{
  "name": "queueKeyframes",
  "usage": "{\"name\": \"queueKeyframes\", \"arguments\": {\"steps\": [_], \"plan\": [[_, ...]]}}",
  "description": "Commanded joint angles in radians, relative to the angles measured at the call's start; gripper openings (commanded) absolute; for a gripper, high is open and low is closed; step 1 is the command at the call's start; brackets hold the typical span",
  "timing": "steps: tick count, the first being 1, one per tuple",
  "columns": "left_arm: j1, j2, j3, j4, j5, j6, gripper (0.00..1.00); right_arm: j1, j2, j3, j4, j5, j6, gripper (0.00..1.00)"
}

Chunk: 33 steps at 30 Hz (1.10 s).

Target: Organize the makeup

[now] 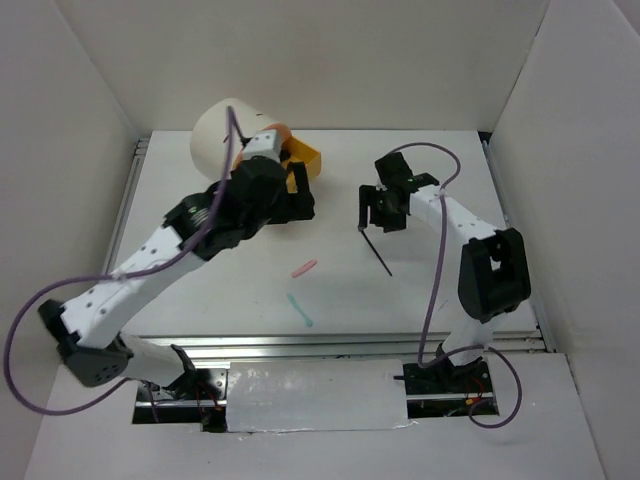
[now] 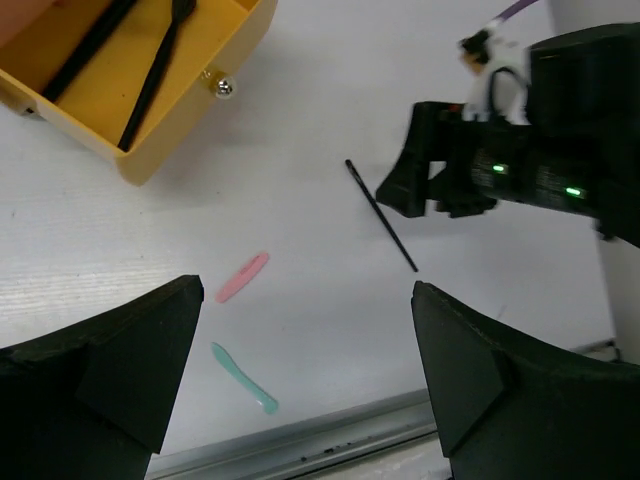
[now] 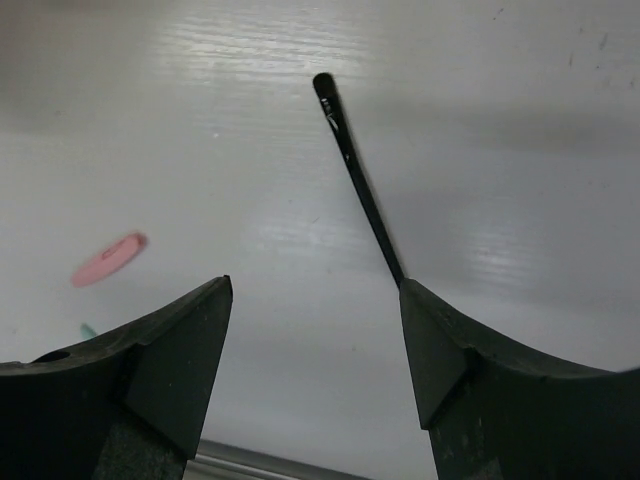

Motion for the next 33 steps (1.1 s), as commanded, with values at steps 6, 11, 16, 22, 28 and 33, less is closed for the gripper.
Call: {"name": "queueKeyframes", "arguments": {"steps": [6,11,16,22,28,33], "plan": [[0.016,-0.236,-0.161,-0.074,0.092,0.002,0.99,0.015,0.189,0.154,-0.057,0.101,-0.041,0.73],[0.021,-0.312,-0.208,-0.131,0.089,0.012,1.00,0.030,0.290,0.187,-0.061,0.123,-0.055,0.70],[0.021,-0.361,-0.228,-0.125,0.115,0.033,1.00,0.028,0.367,0.220,-0.076,0.097,-0.067,0.65],[0.022,-0.365,-0.215,-0.154,0.121,0.044,0.99,0.056,0.461,0.277,-0.140,0.086,-0.081,0.56],[0.025,-0.381,-0.205,-0.165,0.106,0.065,0.99,0.064,0.501,0.289,-0.162,0.068,-0.076,0.34],[0.027,-0.381,-0.201,-0.166,0.092,0.078,0.99,0.068,0.493,0.270,-0.162,0.048,-0.066,0.00]]}}
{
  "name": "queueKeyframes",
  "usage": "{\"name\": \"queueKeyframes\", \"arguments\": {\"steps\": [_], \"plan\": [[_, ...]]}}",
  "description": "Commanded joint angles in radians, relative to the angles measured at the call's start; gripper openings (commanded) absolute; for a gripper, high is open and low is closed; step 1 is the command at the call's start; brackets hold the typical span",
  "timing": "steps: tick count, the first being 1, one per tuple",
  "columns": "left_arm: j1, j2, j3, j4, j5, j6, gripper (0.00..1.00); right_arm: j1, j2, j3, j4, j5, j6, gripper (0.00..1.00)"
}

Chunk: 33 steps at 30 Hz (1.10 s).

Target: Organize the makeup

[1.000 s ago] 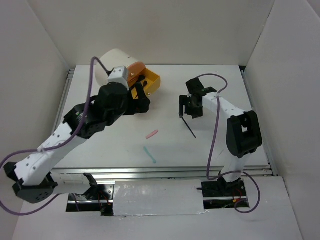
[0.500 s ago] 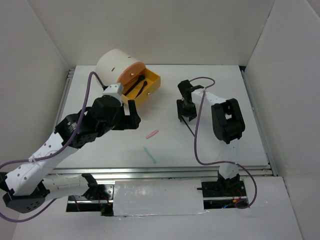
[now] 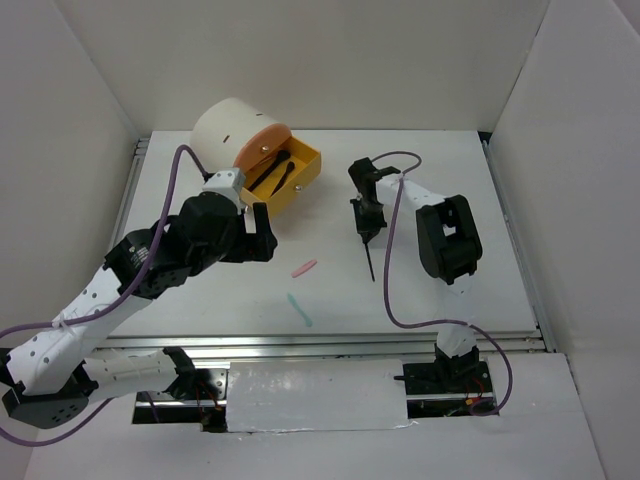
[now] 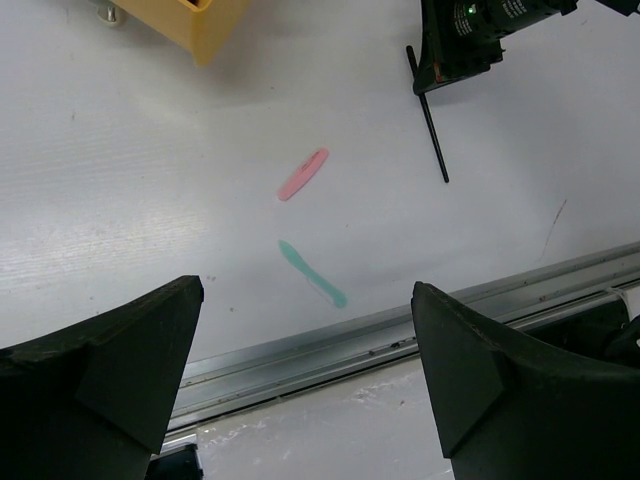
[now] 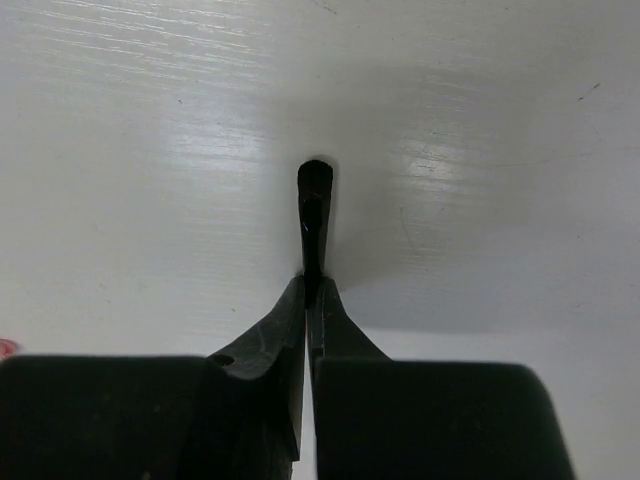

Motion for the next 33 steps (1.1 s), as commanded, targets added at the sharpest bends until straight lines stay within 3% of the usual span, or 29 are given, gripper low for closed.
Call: {"name": "queueKeyframes", "arguments": {"steps": [1,7,15,18,21,22,24,29,33], "plan": [[0.007,-0.023,0.037,0.002,-0.019,0.034,0.99,0.019,0.036,-0.024,-0.012,-0.038,0.018,0.00],[0.007,-0.039,0.010,0.001,-0.036,0.026,0.99,0.016,-0.071,-0.016,0.003,-0.153,0.081,0.00],[0.010,-0.062,-0.003,-0.005,-0.067,0.003,0.99,0.019,-0.310,0.014,0.092,-0.253,0.328,0.00],[0.008,-0.062,-0.001,-0.025,-0.112,-0.023,0.99,0.021,-0.404,0.015,0.182,-0.274,0.490,0.00],[0.010,-0.059,-0.009,-0.070,-0.180,-0.078,0.99,0.029,-0.508,-0.094,0.479,-0.325,0.763,0.00],[0.010,-0.058,-0.009,-0.088,-0.194,-0.090,0.99,0.036,-0.508,-0.105,0.608,-0.317,0.891,0.00],[0.012,-0.052,-0.004,-0.105,-0.222,-0.119,0.99,0.068,-0.462,-0.021,0.617,-0.276,1.001,0.00],[0.013,-0.039,0.033,-0.147,-0.264,-0.159,1.00,0.141,-0.214,0.333,0.474,-0.152,1.055,0.00],[0.016,-0.064,0.024,-0.161,-0.278,-0.198,0.99,0.145,-0.125,0.380,0.482,-0.130,1.098,0.00]]}}
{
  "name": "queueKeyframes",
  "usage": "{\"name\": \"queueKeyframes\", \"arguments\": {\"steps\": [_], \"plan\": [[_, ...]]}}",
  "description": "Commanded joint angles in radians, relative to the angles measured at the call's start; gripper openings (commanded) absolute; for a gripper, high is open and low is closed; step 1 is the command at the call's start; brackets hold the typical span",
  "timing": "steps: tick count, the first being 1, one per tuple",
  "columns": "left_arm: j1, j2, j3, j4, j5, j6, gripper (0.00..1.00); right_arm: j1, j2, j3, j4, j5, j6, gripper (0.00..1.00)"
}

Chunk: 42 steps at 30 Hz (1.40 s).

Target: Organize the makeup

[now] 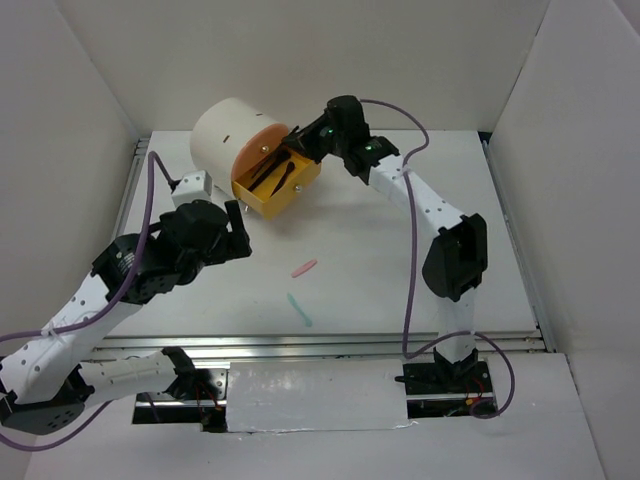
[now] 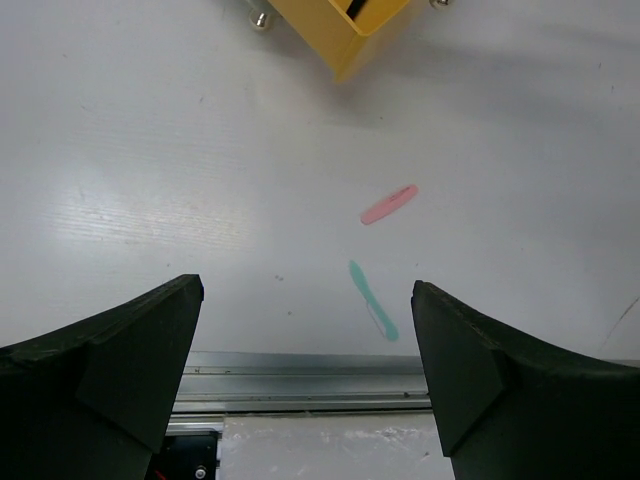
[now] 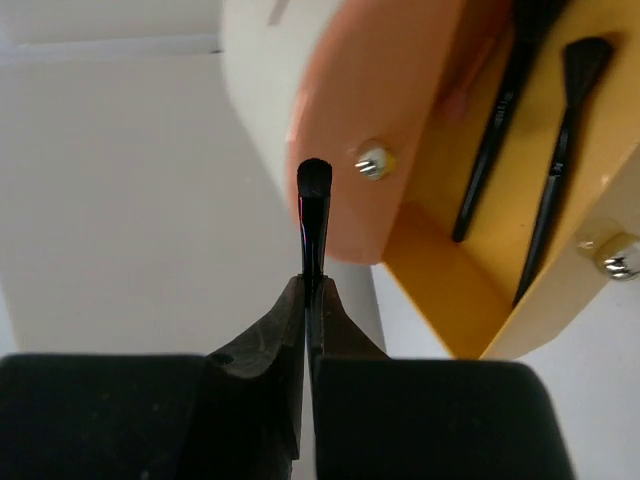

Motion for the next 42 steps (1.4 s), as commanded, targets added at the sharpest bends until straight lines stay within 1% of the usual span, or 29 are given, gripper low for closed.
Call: {"name": "queueKeyframes", "arguments": {"steps": [1,4,5,9,11,12,13,14,15,17,18,19,20,21,22,23,24,25,26,27,28,29,30,32,35,38,39,40,42], "plan": [[0.007,-0.047,0.020,-0.005,-0.037,-0.037,1.00,0.001,0.055,0.055,-0.019,0.065,0.086,0.01],[0.007,-0.082,-0.017,0.056,-0.006,0.012,0.99,0.001,0.065,0.046,-0.015,0.062,0.075,0.07],[0.007,-0.087,-0.030,0.070,0.000,0.026,0.99,0.003,0.064,0.037,0.007,0.051,0.069,0.12],[0.007,-0.067,-0.025,0.093,0.010,0.070,1.00,0.004,0.065,0.020,0.060,0.028,0.055,0.42],[0.009,-0.037,-0.008,0.093,0.019,0.089,1.00,0.004,0.075,0.055,0.051,0.030,0.041,0.58],[0.009,-0.014,-0.002,0.096,0.022,0.113,0.99,0.003,0.087,0.072,0.036,0.025,0.023,0.67],[0.009,-0.003,0.002,0.104,0.040,0.132,1.00,0.003,0.091,0.107,0.025,0.024,0.015,0.81],[0.009,0.011,0.005,0.116,0.049,0.155,0.99,0.001,0.093,0.119,0.009,0.024,-0.003,0.89],[0.009,0.044,0.008,0.128,0.059,0.203,0.99,-0.002,0.084,0.124,-0.001,0.025,-0.006,0.92],[0.010,0.089,0.031,0.170,0.103,0.270,0.99,-0.013,0.052,0.087,0.001,0.030,-0.012,0.92],[0.010,0.145,0.043,0.186,0.118,0.335,0.99,-0.022,-0.005,0.058,0.019,0.036,-0.020,0.92],[0.010,0.181,0.070,0.217,0.126,0.359,0.99,-0.042,-0.045,-0.010,0.024,0.065,-0.029,0.91],[0.010,0.213,0.083,0.239,0.155,0.385,0.94,-0.054,-0.088,-0.050,0.024,0.089,-0.061,0.90],[0.012,0.282,0.095,0.266,0.181,0.462,0.87,-0.068,-0.197,-0.151,0.018,0.121,-0.077,0.89],[0.013,0.319,0.115,0.329,0.207,0.501,0.65,-0.106,-0.264,-0.216,0.015,0.192,-0.090,0.87],[0.015,0.351,0.126,0.357,0.241,0.556,0.46,-0.128,-0.401,-0.282,0.028,0.215,-0.121,0.84],[0.016,0.427,0.141,0.378,0.237,0.569,0.27,-0.157,-0.466,-0.422,0.037,0.232,-0.132,0.66],[0.027,0.472,0.181,0.392,0.228,0.581,0.00,-0.189,-0.537,-0.492,0.044,0.243,-0.140,0.50],[0.028,0.515,0.201,0.406,0.220,0.596,0.00,-0.256,-0.598,-0.549,0.038,0.257,-0.147,0.34],[0.035,0.602,0.224,0.412,0.198,0.633,0.00,-0.293,-0.713,-0.636,0.021,0.263,-0.150,0.18],[0.039,0.649,0.268,0.412,0.177,0.647,0.00,-0.322,-0.765,-0.666,0.001,0.267,-0.175,0.00],[0.039,0.690,0.288,0.403,0.160,0.672,0.00,-0.373,-0.854,-0.683,-0.036,0.266,-0.196,0.00],[0.042,0.766,0.308,0.404,0.137,0.685,0.00,-0.385,-0.891,-0.707,-0.057,0.266,-0.218,0.00],[0.051,0.860,0.345,0.427,0.103,0.721,0.00,-0.396,-0.989,-0.729,-0.099,0.254,-0.274,0.00],[0.074,0.936,0.406,0.450,0.063,0.758,0.00,-0.401,-1.085,-0.762,-0.130,0.203,-0.296,0.00],[0.096,1.043,0.482,0.452,0.007,0.796,0.00,-0.399,-1.155,-0.836,-0.125,0.149,-0.305,0.00],[0.105,1.057,0.504,0.463,-0.009,0.811,0.00,-0.398,-1.168,-0.847,-0.122,0.116,-0.308,0.00],[0.110,1.071,0.517,0.464,-0.048,0.822,0.00,-0.395,-1.177,-0.852,-0.128,0.113,-0.313,0.00],[0.119,1.102,0.549,0.460,-0.070,0.837,0.00,-0.390,-1.186,-0.852,-0.145,0.108,-0.325,0.00]]}}
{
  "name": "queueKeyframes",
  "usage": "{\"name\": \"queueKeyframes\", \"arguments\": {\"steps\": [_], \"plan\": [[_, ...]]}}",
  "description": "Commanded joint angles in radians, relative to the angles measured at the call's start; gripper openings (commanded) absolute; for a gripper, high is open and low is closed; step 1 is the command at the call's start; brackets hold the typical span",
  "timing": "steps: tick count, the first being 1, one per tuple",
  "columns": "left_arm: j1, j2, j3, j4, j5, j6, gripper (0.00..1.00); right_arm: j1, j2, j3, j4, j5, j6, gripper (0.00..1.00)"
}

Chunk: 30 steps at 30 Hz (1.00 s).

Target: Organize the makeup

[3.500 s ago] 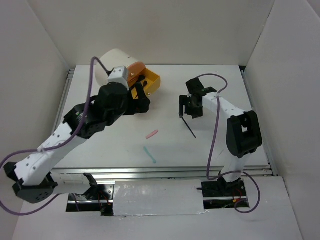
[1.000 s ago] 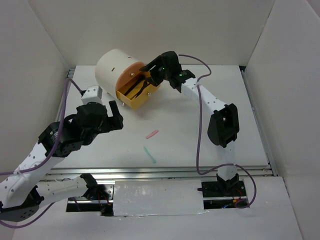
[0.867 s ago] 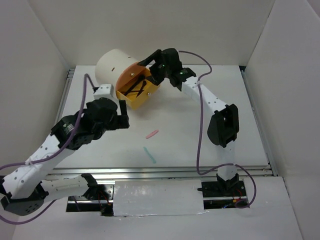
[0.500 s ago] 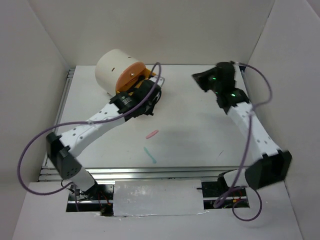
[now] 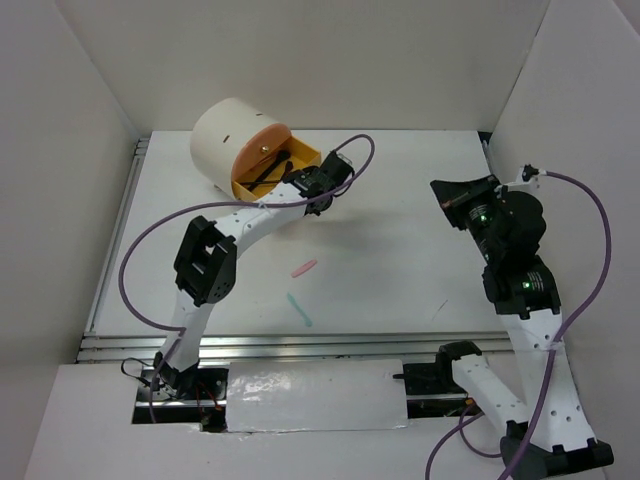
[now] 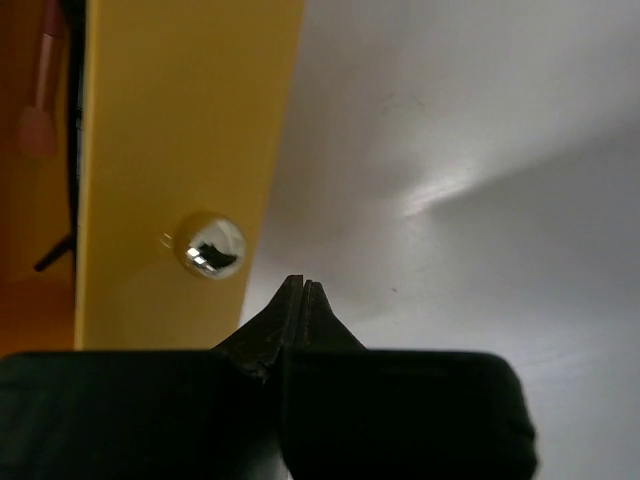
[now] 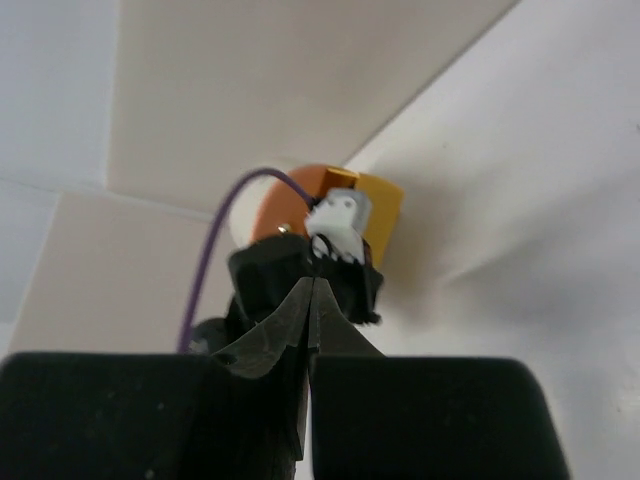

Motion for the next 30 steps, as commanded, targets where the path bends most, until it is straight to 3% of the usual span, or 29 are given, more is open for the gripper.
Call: {"name": "queueKeyframes", "arguments": {"steps": [1,5,30], "plan": [[0.029,0.017,0.086,0.038,-0.118,0.086,0.00,0.016,-0.003,-0.015,-0.049,-0.045,-0.054,0.01],[0.058,0.011,0.063,0.084,-0.156,0.143,0.00,0.033,-0.009,0.001,-0.054,-0.030,-0.087,0.01],[0.233,0.078,0.121,0.116,-0.207,0.152,0.00,0.058,0.035,-0.004,-0.029,-0.071,-0.137,0.01]]}}
